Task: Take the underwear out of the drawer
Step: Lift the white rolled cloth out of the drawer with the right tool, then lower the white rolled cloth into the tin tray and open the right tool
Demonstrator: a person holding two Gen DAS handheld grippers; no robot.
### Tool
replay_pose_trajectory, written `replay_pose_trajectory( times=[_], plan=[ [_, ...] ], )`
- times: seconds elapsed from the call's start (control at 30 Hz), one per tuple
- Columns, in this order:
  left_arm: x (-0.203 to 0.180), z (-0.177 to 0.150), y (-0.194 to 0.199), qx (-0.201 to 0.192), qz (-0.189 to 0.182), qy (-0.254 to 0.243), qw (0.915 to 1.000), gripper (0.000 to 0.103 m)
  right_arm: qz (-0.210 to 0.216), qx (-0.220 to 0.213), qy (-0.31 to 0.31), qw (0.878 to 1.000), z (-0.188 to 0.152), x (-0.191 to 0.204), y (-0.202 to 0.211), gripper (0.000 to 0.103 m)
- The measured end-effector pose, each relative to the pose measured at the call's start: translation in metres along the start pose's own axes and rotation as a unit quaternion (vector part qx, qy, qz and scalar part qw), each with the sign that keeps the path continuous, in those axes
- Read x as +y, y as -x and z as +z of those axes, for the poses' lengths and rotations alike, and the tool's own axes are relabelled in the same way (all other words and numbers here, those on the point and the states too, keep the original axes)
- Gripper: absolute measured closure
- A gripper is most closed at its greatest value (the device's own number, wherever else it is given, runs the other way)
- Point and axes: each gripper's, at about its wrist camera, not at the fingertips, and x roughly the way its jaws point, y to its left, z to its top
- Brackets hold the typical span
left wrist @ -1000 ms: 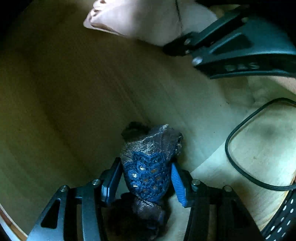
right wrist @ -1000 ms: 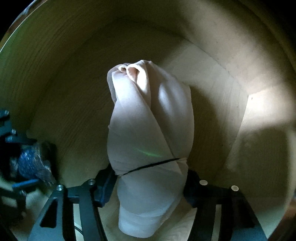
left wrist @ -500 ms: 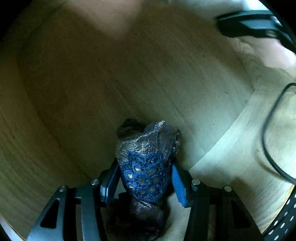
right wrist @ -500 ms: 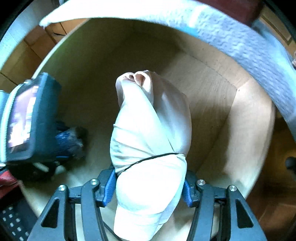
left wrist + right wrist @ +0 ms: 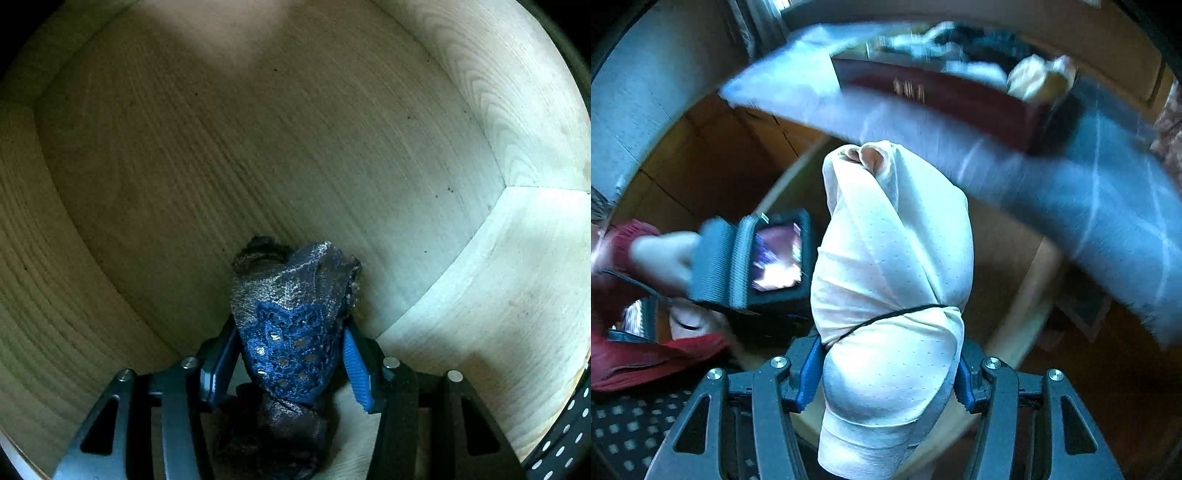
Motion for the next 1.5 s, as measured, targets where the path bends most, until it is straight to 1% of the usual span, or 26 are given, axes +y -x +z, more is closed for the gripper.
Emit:
replay_pose_trajectory(
  times=[0.1,0.17,0.2,0.3,0.4,0.47,0.5,0.6,0.63,0.8,0.97,1.1,1.2,1.37,1.5],
  plan=[
    [0.0,0.0,0.0,0.0,-0.001,0.002,1.0,0.051,0.01,-0.03,-0.001,1.0,0.013,-0.01,0.042,0.045],
    [0.0,0.0,0.0,0.0,-0.002,0.002,1.0,0.051,0.008,-0.044,-0.004,0.999,0.023,-0.008,0.066,0.045],
    [-0.001,0.0,0.0,0.0,-0.001,0.001,1.0,0.051,0.004,-0.056,-0.008,0.998,0.031,-0.015,0.078,0.045],
    [0.001,-0.001,0.001,-0.001,-0.002,0.001,1.0,0.051,-0.005,-0.073,-0.022,0.997,0.061,-0.009,0.09,0.045],
    [0.006,0.0,0.004,-0.002,-0.007,0.004,1.0,0.051,-0.024,-0.083,-0.039,0.996,0.092,-0.024,0.097,0.045],
    [0.011,-0.002,0.002,-0.003,-0.009,0.004,0.9999,0.051,-0.029,-0.082,-0.056,0.995,0.117,-0.028,0.088,0.045],
    [0.012,-0.003,0.002,-0.003,-0.009,0.005,0.9999,0.051,-0.034,-0.079,-0.066,0.994,0.129,-0.037,0.086,0.045],
    [0.016,-0.005,0.0,-0.003,-0.009,0.003,0.9999,0.051,-0.057,-0.075,-0.084,0.992,0.166,-0.049,0.074,0.045],
    [0.015,-0.005,0.001,-0.002,-0.009,0.003,1.0,0.051,-0.06,-0.074,-0.087,0.992,0.173,-0.049,0.072,0.045],
    [0.015,-0.004,0.001,-0.002,-0.009,0.004,0.9999,0.051,-0.061,-0.054,-0.119,0.99,0.217,-0.066,0.044,0.045],
    [0.016,-0.004,0.001,-0.002,-0.009,0.005,0.9999,0.051,-0.047,-0.041,-0.153,0.986,0.238,-0.077,0.018,0.045],
    [0.016,-0.004,0.001,-0.002,-0.009,0.005,0.9999,0.051,-0.064,-0.026,-0.159,0.985,0.249,-0.078,0.0,0.045],
    [0.017,-0.004,0.001,-0.002,-0.009,0.006,0.9999,0.051,-0.086,-0.011,-0.165,0.983,0.257,-0.079,-0.02,0.045],
    [0.016,-0.003,0.001,-0.002,-0.009,0.006,0.9999,0.051,-0.116,0.0,-0.165,0.979,0.261,-0.078,-0.04,0.045],
    [0.016,-0.003,0.002,-0.001,-0.008,0.006,0.9999,0.051,-0.133,0.005,-0.154,0.979,0.261,-0.073,-0.053,0.044]
  ],
)
